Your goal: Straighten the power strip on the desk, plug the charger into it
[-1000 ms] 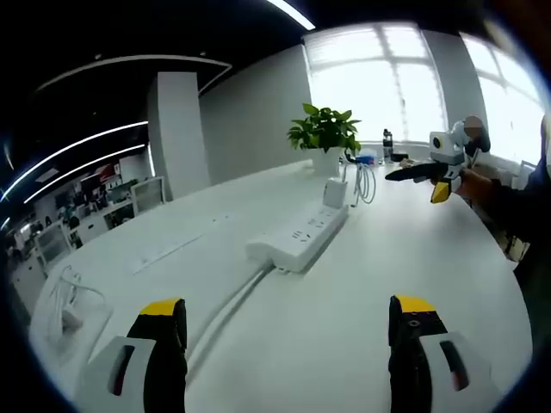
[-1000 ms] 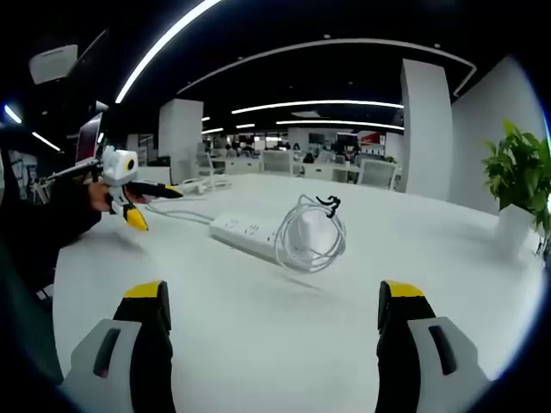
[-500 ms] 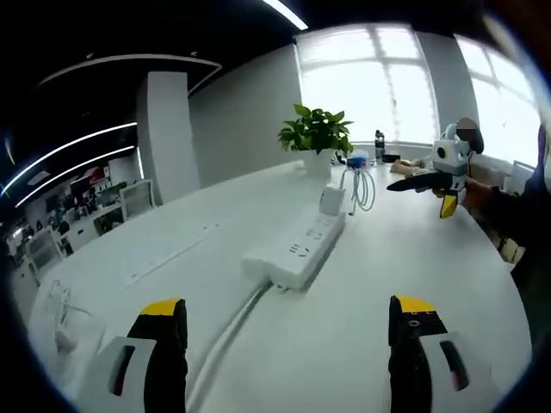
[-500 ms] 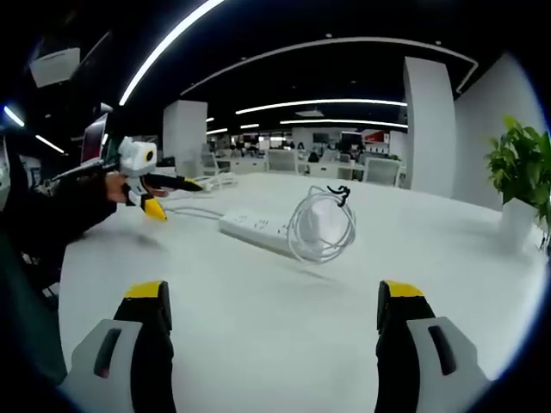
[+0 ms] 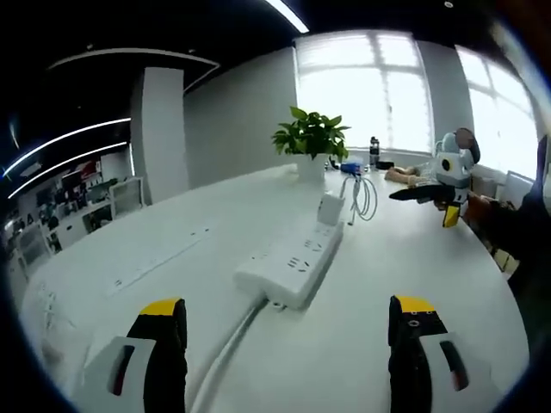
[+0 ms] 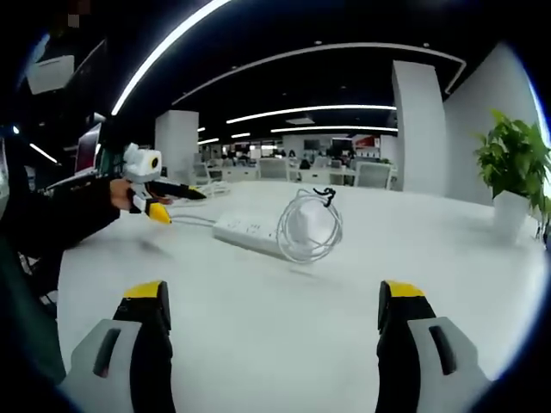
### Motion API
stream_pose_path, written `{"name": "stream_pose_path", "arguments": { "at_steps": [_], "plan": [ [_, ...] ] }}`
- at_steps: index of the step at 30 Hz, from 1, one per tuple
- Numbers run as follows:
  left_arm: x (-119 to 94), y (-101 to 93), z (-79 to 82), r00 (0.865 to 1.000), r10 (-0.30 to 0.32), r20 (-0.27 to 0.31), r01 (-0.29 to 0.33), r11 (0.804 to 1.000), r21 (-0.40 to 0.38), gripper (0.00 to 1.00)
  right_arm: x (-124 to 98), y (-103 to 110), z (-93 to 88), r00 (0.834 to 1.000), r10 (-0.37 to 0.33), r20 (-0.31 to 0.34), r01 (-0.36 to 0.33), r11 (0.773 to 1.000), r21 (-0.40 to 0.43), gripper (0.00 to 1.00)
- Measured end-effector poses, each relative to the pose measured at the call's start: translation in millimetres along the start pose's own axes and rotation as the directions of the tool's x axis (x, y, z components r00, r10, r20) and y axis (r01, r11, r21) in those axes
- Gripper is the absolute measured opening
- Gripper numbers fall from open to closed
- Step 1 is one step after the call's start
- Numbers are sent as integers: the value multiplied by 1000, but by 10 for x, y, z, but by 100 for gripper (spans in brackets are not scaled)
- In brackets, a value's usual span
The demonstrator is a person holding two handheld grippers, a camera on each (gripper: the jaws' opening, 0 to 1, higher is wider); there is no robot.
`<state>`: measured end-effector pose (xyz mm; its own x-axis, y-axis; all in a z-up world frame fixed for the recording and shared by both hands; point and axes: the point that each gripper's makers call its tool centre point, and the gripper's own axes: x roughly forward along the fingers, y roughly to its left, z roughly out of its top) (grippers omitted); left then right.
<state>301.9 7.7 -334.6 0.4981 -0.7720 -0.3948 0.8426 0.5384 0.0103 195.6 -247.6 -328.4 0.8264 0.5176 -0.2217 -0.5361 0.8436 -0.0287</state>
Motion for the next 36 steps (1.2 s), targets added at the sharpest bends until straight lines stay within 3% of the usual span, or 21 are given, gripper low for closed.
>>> {"name": "stream_pose_path", "arguments": {
  "at_steps": [15,36],
  "plan": [
    [293,-50,77,998,-53,-22,54,998,35,99,-44,35,15,1000,4,7,-4,1000,0,100],
    [538,-50,101,993,-96,-64,100,993,56,99,-110,-11,-44,1000,-6,-1,6,1000,11,99]
  ]
}}
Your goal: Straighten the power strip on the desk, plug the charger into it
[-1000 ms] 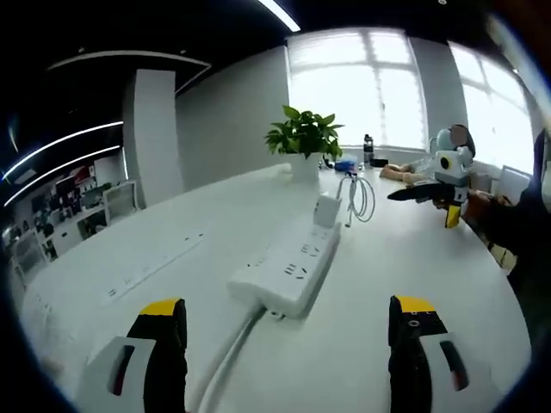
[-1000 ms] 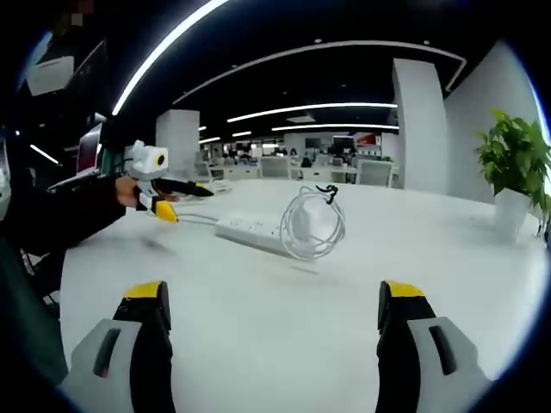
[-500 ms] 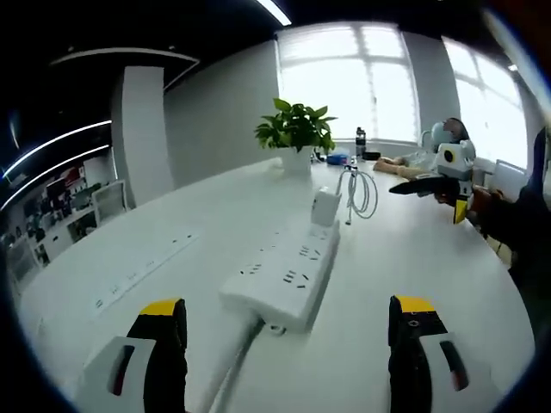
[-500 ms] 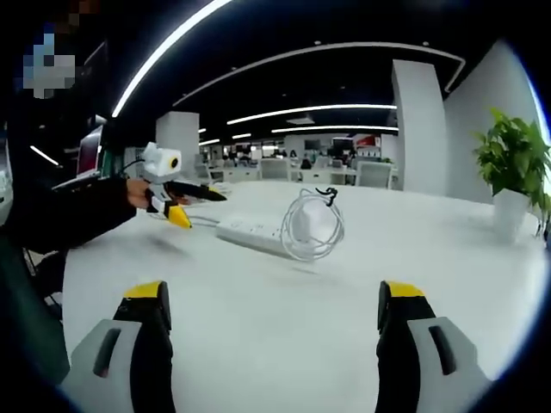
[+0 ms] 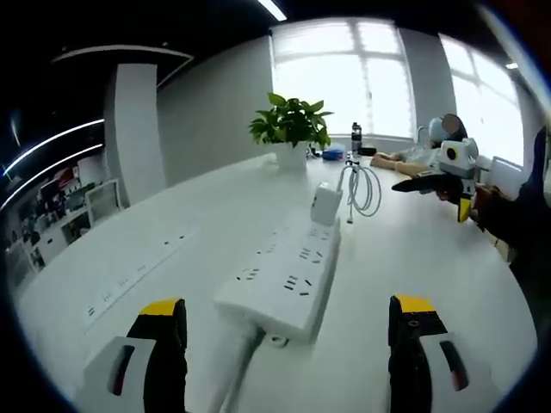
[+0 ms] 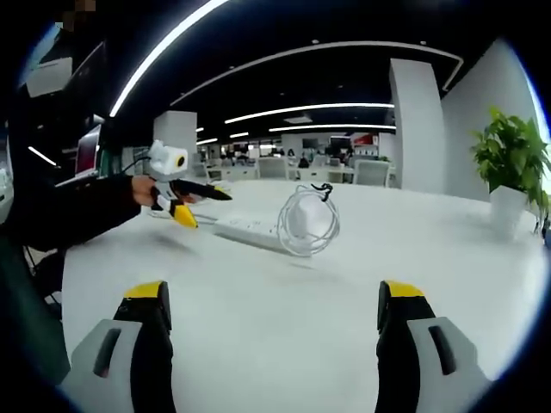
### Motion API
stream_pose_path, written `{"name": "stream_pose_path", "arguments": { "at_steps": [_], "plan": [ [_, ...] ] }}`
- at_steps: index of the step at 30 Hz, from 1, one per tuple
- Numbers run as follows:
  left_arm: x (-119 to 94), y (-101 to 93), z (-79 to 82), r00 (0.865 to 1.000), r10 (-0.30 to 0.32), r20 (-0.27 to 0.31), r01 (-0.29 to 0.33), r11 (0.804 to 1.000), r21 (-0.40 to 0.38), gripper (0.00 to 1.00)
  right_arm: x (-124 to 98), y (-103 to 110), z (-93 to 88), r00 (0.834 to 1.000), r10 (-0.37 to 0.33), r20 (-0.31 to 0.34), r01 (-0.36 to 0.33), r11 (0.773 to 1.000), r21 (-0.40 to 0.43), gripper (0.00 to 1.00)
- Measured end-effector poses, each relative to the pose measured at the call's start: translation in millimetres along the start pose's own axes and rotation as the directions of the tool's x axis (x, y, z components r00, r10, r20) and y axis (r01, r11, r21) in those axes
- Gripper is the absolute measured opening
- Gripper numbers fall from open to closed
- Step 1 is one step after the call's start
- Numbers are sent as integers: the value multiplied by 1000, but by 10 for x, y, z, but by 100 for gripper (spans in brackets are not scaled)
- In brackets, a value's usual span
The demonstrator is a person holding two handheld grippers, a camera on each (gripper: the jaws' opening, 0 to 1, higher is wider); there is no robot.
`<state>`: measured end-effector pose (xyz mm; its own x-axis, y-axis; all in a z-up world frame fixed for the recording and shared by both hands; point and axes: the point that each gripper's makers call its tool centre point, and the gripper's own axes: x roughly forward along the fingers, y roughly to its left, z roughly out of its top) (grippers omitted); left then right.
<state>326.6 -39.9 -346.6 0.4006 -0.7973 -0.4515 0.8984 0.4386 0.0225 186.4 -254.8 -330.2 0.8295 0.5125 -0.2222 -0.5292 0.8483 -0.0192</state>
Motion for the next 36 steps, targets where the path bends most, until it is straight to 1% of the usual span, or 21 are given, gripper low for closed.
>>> {"name": "stream_pose_path", "arguments": {
  "at_steps": [8,19,24,29,34,36],
  "plan": [
    [52,54,24,1000,-9,-6,9,1000,8,99,14,26,-7,1000,5,-4,-5,1000,-2,99],
    [115,42,3,999,-34,-28,35,999,17,99,10,45,32,1000,0,5,0,1000,-23,97],
    [159,44,6,998,-49,-36,50,999,23,99,10,56,32,1000,8,7,-8,1000,-14,97],
    [219,81,25,997,-62,-41,63,998,26,99,20,65,28,1000,16,-5,-16,1000,-19,97],
    [244,63,25,996,-78,-45,79,997,24,99,33,77,12,1000,23,-16,-24,999,-24,96],
    [243,23,21,994,-93,-51,95,995,29,99,35,83,9,1000,25,-16,-26,999,-24,96]
  ]
}}
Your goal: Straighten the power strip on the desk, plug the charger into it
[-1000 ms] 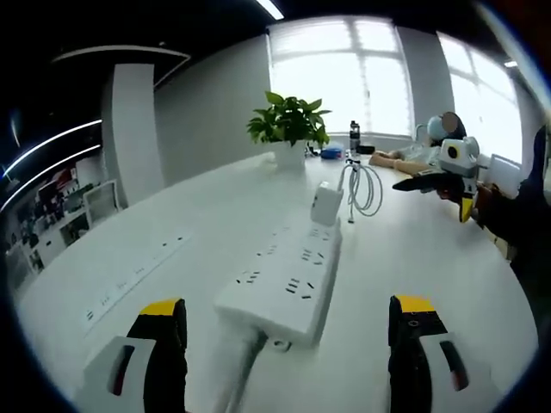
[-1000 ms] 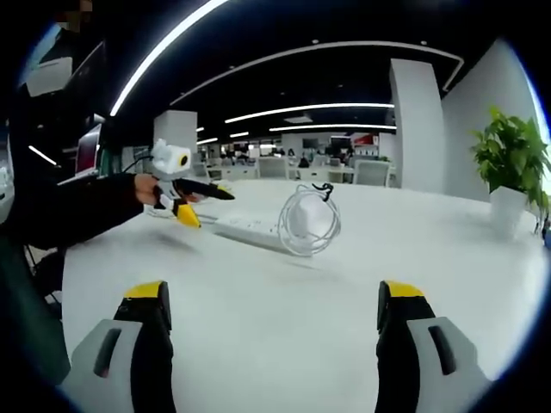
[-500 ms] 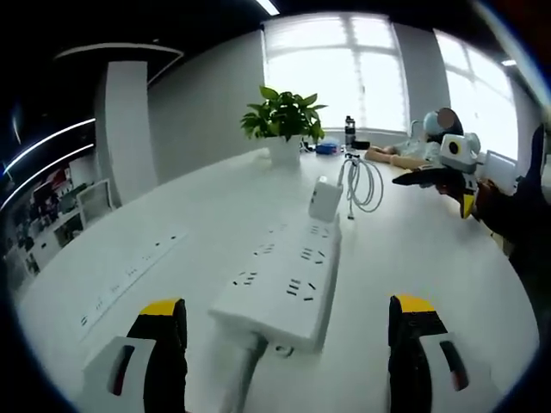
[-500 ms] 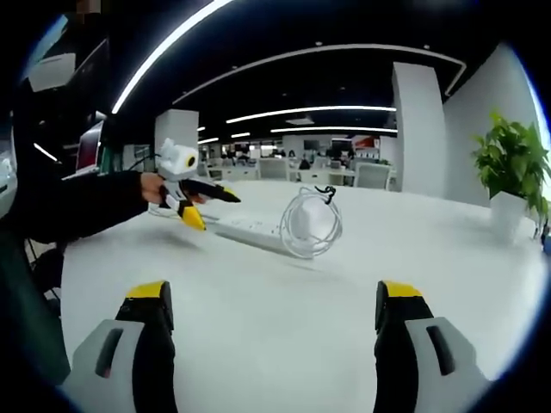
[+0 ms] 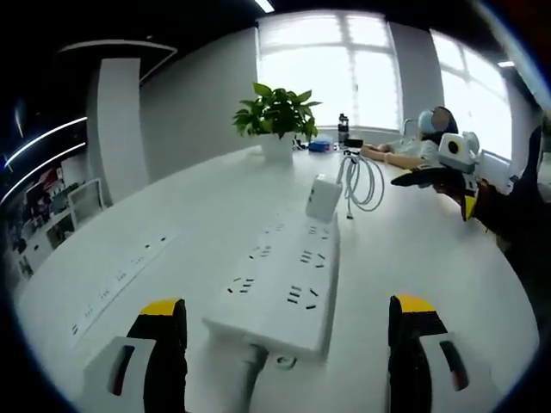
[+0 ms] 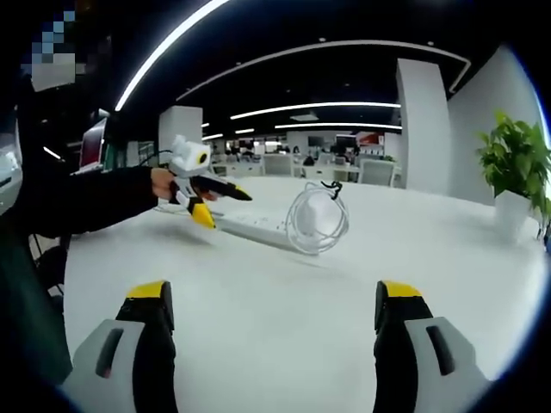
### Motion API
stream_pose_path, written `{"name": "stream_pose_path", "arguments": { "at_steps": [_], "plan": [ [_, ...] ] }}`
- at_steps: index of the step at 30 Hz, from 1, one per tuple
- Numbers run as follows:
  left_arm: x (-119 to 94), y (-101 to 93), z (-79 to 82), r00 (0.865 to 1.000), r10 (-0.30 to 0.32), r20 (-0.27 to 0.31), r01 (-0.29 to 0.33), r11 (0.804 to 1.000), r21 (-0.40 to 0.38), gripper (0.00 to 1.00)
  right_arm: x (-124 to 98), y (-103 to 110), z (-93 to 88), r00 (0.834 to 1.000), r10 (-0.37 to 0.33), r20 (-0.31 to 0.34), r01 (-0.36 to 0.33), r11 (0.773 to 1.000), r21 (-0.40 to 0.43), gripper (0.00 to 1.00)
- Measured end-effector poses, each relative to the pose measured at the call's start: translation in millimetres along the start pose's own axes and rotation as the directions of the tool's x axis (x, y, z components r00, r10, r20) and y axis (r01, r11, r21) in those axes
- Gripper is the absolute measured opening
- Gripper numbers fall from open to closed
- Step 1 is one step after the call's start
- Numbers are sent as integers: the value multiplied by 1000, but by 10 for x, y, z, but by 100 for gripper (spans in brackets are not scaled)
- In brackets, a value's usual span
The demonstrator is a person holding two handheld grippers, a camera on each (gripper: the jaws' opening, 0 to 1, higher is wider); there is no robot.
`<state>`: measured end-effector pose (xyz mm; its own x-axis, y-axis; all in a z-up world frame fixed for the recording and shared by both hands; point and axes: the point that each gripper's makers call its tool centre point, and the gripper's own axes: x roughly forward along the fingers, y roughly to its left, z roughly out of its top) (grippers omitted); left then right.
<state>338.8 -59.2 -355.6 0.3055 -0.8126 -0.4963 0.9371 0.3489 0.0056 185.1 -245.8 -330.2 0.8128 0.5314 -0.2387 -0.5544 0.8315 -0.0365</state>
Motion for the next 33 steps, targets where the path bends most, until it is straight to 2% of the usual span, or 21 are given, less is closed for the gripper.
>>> {"name": "stream_pose_path", "arguments": {
  "at_steps": [9,18,24,31,33],
  "plan": [
    [24,33,53,1000,-17,-11,18,1000,13,99,27,52,9,1000,21,-1,-21,1000,1,96],
    [127,34,99,999,-48,-14,48,999,17,99,-7,23,11,1000,10,0,-10,1000,-3,95],
    [224,15,117,997,-75,-12,75,997,18,99,-30,11,-2,1000,11,-5,-11,1000,3,95],
    [245,-38,121,994,-103,-20,103,994,25,99,-12,10,-23,1000,15,-11,-15,1000,6,95],
    [248,-43,127,993,-114,-26,114,993,27,97,-7,13,-26,1000,16,-12,-16,1000,6,95]
  ]
}}
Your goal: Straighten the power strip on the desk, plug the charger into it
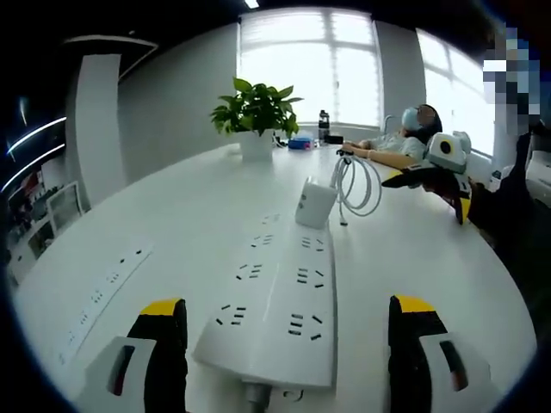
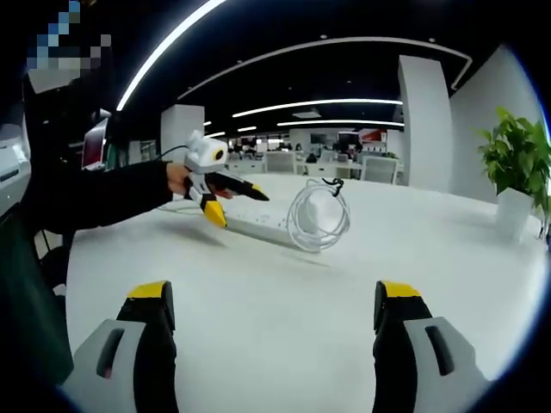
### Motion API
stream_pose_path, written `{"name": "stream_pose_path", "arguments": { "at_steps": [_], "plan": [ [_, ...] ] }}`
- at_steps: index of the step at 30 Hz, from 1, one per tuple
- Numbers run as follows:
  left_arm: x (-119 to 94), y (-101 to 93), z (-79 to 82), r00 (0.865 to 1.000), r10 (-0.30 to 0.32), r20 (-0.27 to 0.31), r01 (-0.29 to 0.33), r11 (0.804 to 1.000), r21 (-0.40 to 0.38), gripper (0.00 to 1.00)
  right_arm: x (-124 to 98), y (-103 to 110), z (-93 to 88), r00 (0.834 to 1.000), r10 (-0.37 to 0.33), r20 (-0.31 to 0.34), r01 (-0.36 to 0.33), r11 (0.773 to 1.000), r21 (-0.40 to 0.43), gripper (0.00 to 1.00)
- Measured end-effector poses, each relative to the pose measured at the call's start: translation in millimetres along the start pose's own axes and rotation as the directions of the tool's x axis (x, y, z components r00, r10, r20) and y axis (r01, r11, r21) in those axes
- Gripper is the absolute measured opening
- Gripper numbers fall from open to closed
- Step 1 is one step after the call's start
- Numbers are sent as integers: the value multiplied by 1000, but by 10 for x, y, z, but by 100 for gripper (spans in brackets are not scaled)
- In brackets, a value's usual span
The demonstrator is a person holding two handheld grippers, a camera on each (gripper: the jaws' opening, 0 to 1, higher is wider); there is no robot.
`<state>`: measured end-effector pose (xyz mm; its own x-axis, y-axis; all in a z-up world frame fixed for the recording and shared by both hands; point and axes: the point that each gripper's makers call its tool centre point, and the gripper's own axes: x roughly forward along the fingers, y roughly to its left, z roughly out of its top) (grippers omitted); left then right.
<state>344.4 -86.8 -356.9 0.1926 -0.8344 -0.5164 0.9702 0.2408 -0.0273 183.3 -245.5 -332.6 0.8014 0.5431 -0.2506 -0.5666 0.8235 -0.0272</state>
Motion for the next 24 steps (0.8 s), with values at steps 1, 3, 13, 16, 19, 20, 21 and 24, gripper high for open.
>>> {"name": "stream_pose_path", "arguments": {
  "at_steps": [1,3,13,16,19,20,21,24],
  "plan": [
    [2,-13,4,1000,-7,-1,7,1000,2,97,1,2,0,1000,1,0,-1,1000,1,95],
    [14,-21,7,1000,-21,-6,21,1000,2,97,1,3,4,1000,1,2,-1,1000,3,95],
    [82,1,-20,998,-54,-32,55,998,29,90,-17,8,-8,1000,3,4,-3,1000,18,95],
    [103,-10,-16,997,-72,-30,72,997,23,90,-18,8,-16,1000,6,1,-6,1000,23,95],
    [121,31,21,997,-74,-18,74,997,9,89,-19,4,-13,1000,7,4,-7,1000,27,95],
    [123,32,31,997,-74,-15,74,997,10,88,-19,3,-14,1000,8,4,-8,1000,28,95],
    [128,38,41,997,-75,-12,75,997,10,87,-18,3,-15,1000,8,4,-8,1000,29,95],
    [140,39,55,996,-85,-7,85,996,8,85,-16,2,-23,1000,9,3,-9,999,32,95]
  ]
}}
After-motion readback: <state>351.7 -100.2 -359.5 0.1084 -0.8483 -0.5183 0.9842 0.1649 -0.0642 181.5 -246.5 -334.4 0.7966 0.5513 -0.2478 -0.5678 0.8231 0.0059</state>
